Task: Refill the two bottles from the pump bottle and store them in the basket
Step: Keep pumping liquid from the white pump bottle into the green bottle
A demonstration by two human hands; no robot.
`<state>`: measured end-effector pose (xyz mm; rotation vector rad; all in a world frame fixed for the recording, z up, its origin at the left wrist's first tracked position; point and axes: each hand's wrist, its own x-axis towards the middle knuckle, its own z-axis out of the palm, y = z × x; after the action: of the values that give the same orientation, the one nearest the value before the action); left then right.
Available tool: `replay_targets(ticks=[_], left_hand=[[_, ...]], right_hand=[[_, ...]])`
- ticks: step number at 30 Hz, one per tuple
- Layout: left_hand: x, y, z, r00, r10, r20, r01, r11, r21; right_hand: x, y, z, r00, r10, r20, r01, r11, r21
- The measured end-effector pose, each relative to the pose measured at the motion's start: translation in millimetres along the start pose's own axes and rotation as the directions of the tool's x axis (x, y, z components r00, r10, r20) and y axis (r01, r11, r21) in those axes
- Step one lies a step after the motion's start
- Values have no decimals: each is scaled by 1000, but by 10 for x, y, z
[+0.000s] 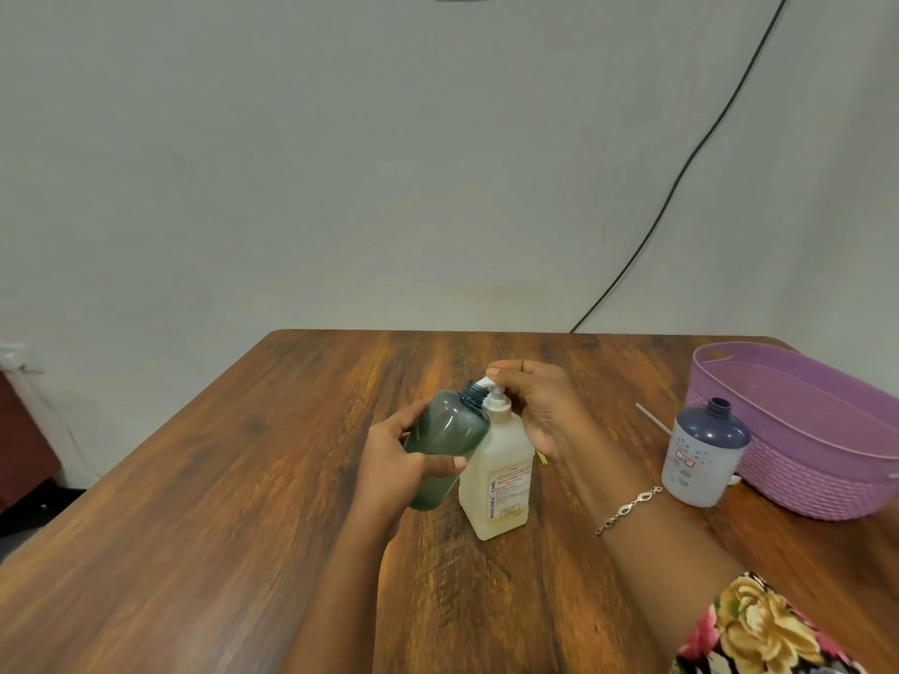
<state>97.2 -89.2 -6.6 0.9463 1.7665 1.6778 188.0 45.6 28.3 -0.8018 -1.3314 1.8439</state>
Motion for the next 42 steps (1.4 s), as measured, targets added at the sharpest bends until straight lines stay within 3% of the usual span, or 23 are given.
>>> replay_targets(ticks=[7, 12, 17, 25, 30, 42], left_hand=[[6, -14, -20, 1000, -4, 4, 4, 1000, -2], [2, -29, -23, 1000, -8, -6, 8, 1000, 27], [-16, 10, -23, 1000, -10, 10, 10, 1000, 19], [-26, -4, -21, 1000, -10, 2, 10, 1000, 17], [-31, 21, -27, 1000, -6, 13, 6, 1000, 8], [31, -36, -13, 1000, -2, -1, 2, 999, 34]], right_hand=[[23, -5, 56, 1000, -9, -14, 9, 999, 53], [15, 60, 20, 999, 13, -34, -14, 1000, -5], [1, -56, 15, 999, 30, 30, -31, 999, 40], [-10, -17, 9, 1000, 19, 4, -18, 996, -86], [-5, -76, -6, 999, 35, 39, -35, 999, 12], [30, -39, -24, 1000, 19, 12, -18, 996, -82]])
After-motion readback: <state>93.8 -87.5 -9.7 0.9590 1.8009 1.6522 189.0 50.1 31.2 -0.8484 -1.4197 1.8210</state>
